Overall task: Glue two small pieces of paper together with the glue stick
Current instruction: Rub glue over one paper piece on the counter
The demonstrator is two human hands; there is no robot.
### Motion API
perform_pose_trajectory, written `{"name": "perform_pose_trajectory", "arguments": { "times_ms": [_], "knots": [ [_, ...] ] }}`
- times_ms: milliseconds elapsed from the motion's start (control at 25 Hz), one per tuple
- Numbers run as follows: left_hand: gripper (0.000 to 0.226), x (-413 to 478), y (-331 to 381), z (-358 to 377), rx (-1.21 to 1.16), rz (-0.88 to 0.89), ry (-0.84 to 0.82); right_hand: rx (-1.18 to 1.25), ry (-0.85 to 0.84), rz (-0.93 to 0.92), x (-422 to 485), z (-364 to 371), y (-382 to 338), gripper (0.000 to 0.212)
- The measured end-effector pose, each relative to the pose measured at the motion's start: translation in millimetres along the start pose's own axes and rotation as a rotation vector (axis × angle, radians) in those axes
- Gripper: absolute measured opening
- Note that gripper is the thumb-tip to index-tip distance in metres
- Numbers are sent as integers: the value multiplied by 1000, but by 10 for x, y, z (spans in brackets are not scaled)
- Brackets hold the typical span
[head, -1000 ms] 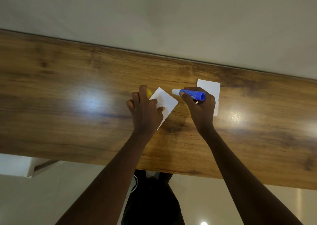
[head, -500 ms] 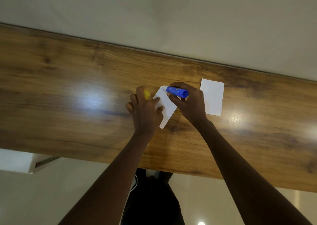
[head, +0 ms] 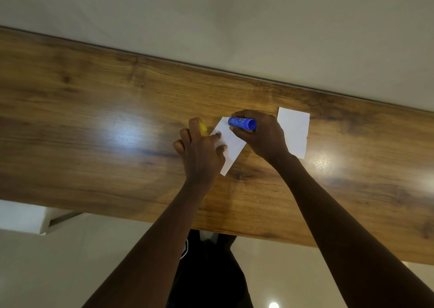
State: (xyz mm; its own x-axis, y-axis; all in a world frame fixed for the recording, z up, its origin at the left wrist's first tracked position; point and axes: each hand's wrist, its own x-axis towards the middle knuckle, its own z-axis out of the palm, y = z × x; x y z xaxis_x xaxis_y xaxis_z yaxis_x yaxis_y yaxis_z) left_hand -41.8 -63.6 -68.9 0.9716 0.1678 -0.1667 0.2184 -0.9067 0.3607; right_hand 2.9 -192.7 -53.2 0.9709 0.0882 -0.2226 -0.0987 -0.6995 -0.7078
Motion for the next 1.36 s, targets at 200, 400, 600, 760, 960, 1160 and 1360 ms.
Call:
{"name": "perform_pose_trajectory", "arguments": {
  "times_ms": [200, 400, 600, 760, 960, 1160, 1360],
  "knots": [
    [37, 9, 5, 3, 5, -11, 4, -21, -11, 41, -72, -105, 100, 30],
    [36, 4, 6, 3, 9, -14, 7, -17, -15, 47, -175, -163, 175, 31],
    [37, 1, 9, -3, 8, -16, 11, -15, -3, 32, -291, -230, 229, 30],
    [37, 0, 5, 7, 17, -14, 19, -22, 12, 13, -336, -260, 281, 28],
    [35, 0, 28, -11, 33, -16, 8, 3, 18, 16, -355, -262, 277, 28],
    [30, 118, 1, -149, 113, 241, -59, 392, 308, 163, -448, -325, 250, 29],
    [36, 223, -90, -251, 325, 656, -44, 517, 362, 262, -489, -268, 162, 26]
  ]
}}
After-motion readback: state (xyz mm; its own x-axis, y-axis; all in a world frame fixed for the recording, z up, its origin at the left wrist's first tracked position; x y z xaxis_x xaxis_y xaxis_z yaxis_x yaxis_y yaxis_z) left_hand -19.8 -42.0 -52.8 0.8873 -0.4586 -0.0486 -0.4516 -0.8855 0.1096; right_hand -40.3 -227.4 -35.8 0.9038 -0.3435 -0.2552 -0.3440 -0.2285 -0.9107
